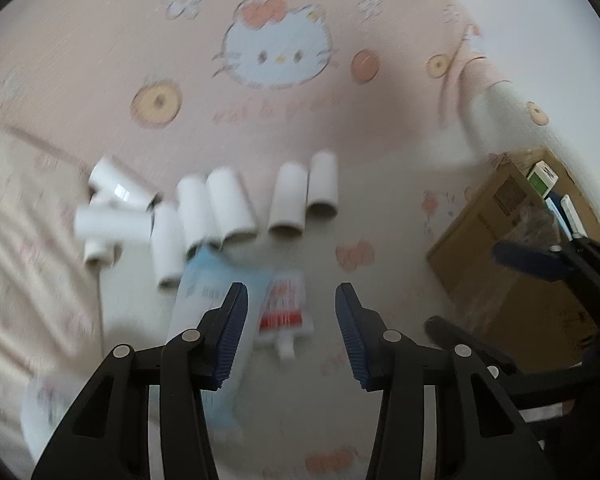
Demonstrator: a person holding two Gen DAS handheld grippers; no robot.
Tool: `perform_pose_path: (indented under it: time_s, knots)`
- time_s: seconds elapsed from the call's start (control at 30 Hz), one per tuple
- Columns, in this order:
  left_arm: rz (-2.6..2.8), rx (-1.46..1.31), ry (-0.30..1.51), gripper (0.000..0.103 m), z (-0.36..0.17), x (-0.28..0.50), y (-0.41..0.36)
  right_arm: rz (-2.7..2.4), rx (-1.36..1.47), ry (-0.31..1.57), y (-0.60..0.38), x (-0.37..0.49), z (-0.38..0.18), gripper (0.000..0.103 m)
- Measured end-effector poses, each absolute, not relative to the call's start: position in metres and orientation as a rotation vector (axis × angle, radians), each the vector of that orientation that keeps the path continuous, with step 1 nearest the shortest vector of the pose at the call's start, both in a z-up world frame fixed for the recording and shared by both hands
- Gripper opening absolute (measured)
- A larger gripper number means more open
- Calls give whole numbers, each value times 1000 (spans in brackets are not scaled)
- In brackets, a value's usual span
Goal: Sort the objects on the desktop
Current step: 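Move the right gripper toward a standing white cardboard tube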
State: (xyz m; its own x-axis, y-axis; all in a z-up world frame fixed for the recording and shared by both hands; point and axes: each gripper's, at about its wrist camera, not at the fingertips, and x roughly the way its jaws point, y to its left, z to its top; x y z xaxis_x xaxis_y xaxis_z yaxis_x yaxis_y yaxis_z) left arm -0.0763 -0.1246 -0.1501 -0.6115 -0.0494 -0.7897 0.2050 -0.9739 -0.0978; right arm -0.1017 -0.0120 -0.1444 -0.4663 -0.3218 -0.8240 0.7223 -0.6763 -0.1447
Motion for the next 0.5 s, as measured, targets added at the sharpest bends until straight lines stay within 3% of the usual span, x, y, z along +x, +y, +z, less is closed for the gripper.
perform_pose_path:
  time_s: [0.1,0.27,0.5]
  knots:
    - [-2765,1157,243,50,-168,-91,-128,-2179,1038,544,-11,-114,-159,71]
    - [-2783,1237,305,50,-204,-129,-137,-2235,1017,530,-16,-132,-187,71]
    - [-2848,1281,410,50,-215,-176,-152,-2241,1093,402,-25,-168,-220,71]
